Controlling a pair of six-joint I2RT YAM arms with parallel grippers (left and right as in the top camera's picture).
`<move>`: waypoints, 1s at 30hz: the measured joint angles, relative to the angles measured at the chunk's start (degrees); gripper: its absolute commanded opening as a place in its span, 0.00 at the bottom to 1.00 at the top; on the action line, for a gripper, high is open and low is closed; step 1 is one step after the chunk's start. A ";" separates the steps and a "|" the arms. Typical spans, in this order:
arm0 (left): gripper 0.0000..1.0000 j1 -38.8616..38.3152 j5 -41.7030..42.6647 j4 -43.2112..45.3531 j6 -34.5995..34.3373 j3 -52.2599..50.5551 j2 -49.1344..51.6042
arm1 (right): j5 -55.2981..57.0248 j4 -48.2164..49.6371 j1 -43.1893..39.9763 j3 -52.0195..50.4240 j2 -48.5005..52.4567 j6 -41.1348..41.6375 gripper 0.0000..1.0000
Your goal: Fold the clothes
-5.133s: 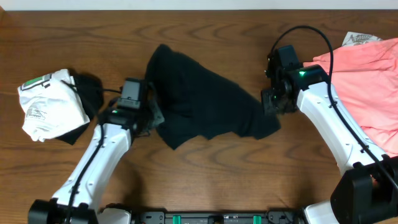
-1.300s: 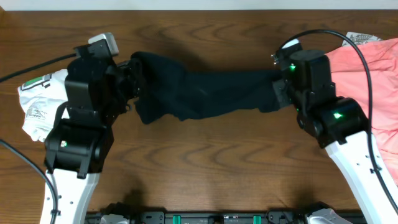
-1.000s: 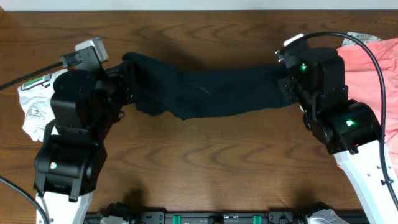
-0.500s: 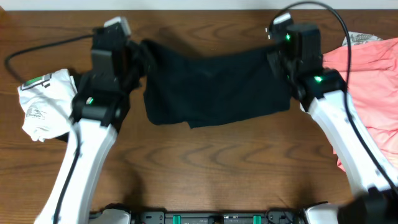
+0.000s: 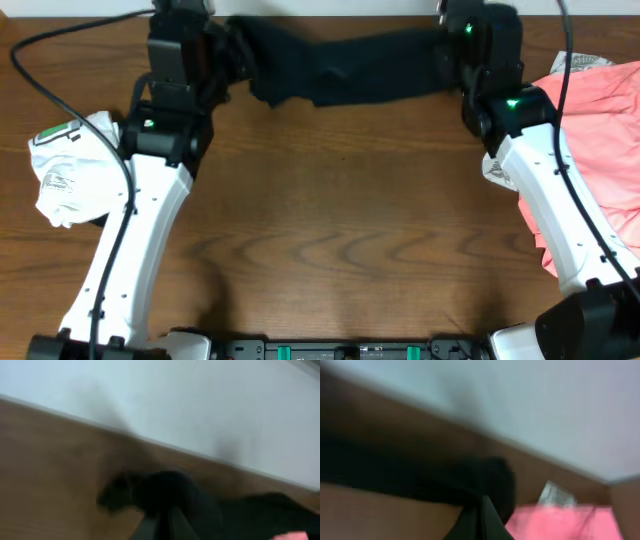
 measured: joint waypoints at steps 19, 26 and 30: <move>0.06 -0.02 0.66 -43.47 0.87 -4.07 1.60 | -16.94 -49.18 0.02 -3.45 0.02 14.21 0.14; 0.06 -0.02 0.63 -44.09 1.68 -5.51 1.66 | -18.38 -50.07 0.02 -9.64 0.02 14.49 0.20; 0.06 0.00 0.61 -44.09 2.19 -5.53 1.66 | -19.61 -50.01 0.02 -13.27 0.02 14.49 0.21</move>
